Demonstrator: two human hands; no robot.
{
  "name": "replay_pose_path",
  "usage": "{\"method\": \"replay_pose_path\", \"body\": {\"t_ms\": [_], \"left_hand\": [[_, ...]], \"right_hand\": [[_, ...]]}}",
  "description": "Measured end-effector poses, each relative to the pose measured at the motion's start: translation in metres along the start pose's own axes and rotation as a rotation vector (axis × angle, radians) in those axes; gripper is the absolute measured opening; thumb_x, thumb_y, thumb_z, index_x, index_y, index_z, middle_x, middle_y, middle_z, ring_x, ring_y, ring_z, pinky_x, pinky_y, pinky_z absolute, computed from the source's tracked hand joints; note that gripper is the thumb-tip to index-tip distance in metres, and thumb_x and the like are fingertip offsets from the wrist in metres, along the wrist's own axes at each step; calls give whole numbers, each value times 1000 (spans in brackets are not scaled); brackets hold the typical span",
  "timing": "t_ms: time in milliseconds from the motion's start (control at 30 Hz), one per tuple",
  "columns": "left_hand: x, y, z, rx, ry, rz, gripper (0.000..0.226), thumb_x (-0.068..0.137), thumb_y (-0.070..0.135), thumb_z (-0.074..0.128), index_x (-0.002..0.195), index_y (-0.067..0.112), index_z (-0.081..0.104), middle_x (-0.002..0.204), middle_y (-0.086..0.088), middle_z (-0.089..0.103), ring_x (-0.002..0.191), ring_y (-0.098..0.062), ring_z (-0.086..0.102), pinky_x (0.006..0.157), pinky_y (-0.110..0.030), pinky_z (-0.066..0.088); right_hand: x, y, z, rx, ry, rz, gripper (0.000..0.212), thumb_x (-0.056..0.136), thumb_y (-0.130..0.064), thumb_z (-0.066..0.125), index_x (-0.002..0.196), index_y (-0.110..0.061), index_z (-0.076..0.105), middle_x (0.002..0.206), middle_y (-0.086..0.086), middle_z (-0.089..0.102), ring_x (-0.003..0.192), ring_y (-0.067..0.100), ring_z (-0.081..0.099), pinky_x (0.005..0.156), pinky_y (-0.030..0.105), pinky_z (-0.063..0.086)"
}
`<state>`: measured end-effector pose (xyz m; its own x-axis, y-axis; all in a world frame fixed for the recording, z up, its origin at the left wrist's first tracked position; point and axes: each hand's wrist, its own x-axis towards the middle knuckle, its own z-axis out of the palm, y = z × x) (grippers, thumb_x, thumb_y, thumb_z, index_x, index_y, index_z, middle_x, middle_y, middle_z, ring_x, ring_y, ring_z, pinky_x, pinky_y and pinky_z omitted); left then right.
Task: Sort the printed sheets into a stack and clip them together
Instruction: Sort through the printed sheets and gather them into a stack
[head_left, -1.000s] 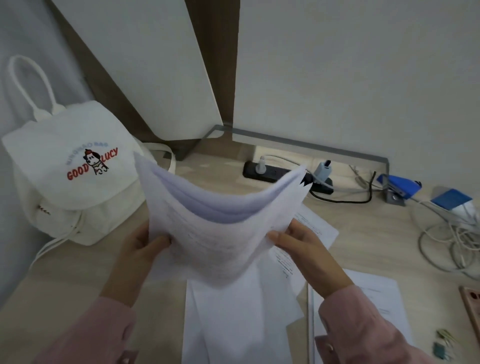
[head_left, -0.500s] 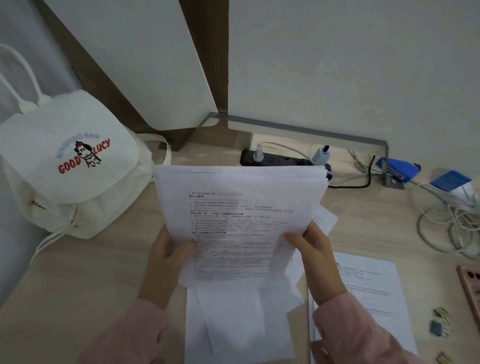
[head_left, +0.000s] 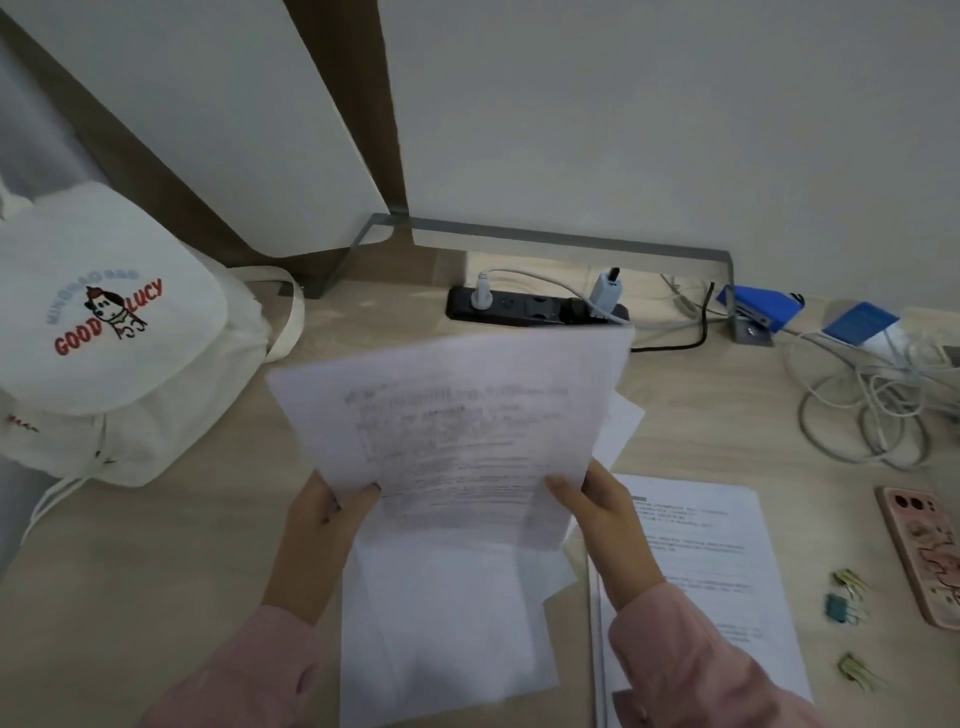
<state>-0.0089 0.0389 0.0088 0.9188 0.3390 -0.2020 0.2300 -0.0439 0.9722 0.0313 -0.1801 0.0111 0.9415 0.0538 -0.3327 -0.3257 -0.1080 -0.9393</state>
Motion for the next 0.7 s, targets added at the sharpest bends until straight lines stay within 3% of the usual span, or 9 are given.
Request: {"method": "replay_pose_path", "body": {"t_ms": [100,200,267,367,467,567,700], "left_hand": [[-5,5,19,-17,-95,-24,24,89,4,53,99,23,62,86,16,71,82,8,64,68,-8,49],[-14,0,48,34,-218,-109,17,92,13,51,91,24,65,85,15,72,78,3,65,69,-18,51],[-23,-10,73,73,-279,-173,16,93,14,50,93,21,64,84,9,71,72,4,64,63,-14,51],[-42,-27,114,68,-353,-265,14,93,11,50,90,15,63,80,6,70,73,-8,65,61,-12,52],[-60,-41,149,69,-413,-350,15,94,11,48,97,11,62,89,0,69,81,-14,64,65,-17,50],[-73,-55,175,52,-432,-400,18,92,6,48,100,13,62,97,-1,68,86,-12,63,74,-20,50],[-85,-73,196,118,-441,-423,21,90,3,49,100,15,62,101,-1,67,88,-8,61,67,-6,47]], "right_hand": [[-5,4,-31,-12,46,20,14,89,-3,53,92,-10,65,90,2,70,84,12,64,74,22,52],[-14,22,-70,-49,133,142,10,89,-5,52,93,-1,60,97,24,65,86,28,60,80,47,50],[-24,38,-96,-59,190,238,11,88,-4,51,89,-3,61,94,25,65,81,29,60,75,46,50],[-43,62,-134,-46,266,361,11,87,-4,50,90,0,60,94,31,64,77,29,59,70,42,50],[-59,82,-166,-99,324,414,16,88,-5,50,96,8,56,98,31,64,76,29,59,77,46,52],[-66,93,-188,-166,374,416,13,89,-5,47,97,-3,57,86,15,65,71,26,58,65,32,47],[-64,109,-204,-288,362,424,19,89,-6,45,105,-8,56,80,2,60,72,22,56,61,27,42]]}}
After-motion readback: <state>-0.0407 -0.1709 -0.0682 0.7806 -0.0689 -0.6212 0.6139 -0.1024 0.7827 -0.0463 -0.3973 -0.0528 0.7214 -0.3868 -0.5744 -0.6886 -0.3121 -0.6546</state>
